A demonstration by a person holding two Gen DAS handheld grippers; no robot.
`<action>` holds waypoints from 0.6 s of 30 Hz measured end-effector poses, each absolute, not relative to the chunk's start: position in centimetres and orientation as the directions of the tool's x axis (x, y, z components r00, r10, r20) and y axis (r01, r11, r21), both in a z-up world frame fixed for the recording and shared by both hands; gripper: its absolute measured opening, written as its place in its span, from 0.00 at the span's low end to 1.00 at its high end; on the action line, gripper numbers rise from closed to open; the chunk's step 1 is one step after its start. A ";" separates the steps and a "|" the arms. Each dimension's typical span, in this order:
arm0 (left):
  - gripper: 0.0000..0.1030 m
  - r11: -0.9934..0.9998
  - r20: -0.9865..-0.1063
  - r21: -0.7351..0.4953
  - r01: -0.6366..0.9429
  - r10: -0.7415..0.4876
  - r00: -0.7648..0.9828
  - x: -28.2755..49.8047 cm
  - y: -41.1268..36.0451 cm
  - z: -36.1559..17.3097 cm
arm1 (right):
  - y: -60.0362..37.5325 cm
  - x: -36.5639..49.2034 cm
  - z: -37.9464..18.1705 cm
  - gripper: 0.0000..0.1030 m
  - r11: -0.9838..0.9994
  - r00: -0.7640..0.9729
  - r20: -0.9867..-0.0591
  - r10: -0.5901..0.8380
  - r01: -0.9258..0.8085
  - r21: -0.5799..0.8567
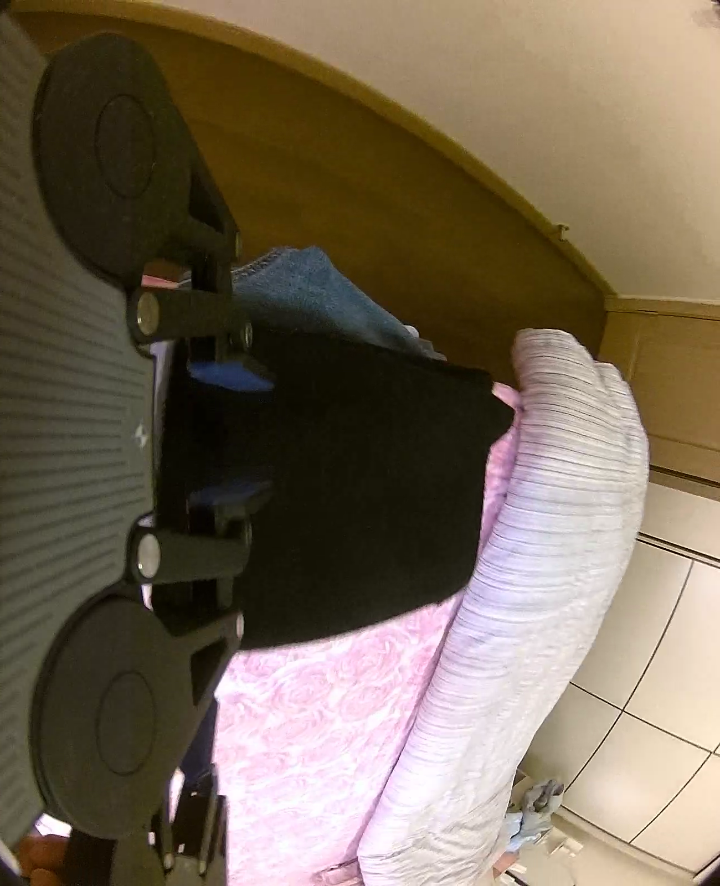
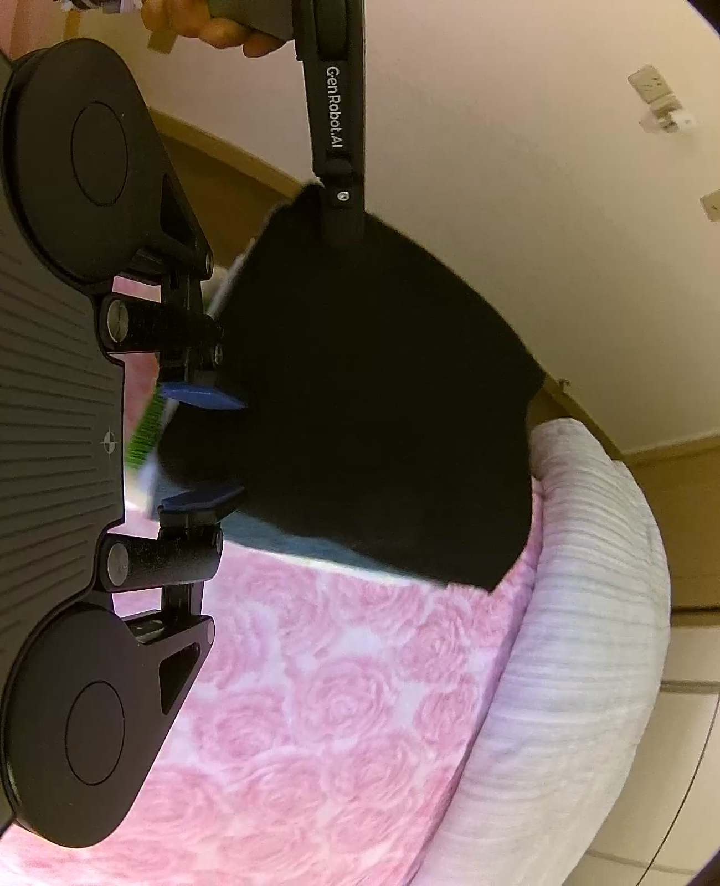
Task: Fold clothes
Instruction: 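Lower the skirt onto the clothes stack and open both grippers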
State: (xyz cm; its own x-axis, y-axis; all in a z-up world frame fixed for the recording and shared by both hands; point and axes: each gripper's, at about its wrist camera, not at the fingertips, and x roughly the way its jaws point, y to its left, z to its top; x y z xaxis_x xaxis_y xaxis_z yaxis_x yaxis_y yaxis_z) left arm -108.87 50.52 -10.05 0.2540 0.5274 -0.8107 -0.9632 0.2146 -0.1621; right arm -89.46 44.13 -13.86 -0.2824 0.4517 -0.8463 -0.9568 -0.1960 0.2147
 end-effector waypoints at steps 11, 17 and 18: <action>0.49 0.063 -0.790 0.000 -0.998 0.612 0.038 -104.7 42.7 -6.3 | 39.4 -85.6 -10.7 0.59 -0.231 -0.282 -0.815 0.506 -0.955 0.186; 0.51 -0.097 -0.788 -0.016 -0.995 0.614 -0.047 -100.3 38.3 -5.4 | 38.4 -81.0 -9.0 0.63 -0.371 -0.336 -0.801 0.495 -0.916 0.154; 0.51 -0.122 -0.788 -0.017 -0.992 0.613 -0.062 -99.3 37.4 -5.3 | 38.4 -80.0 -8.7 0.63 -0.395 -0.340 -0.806 0.484 -0.907 0.145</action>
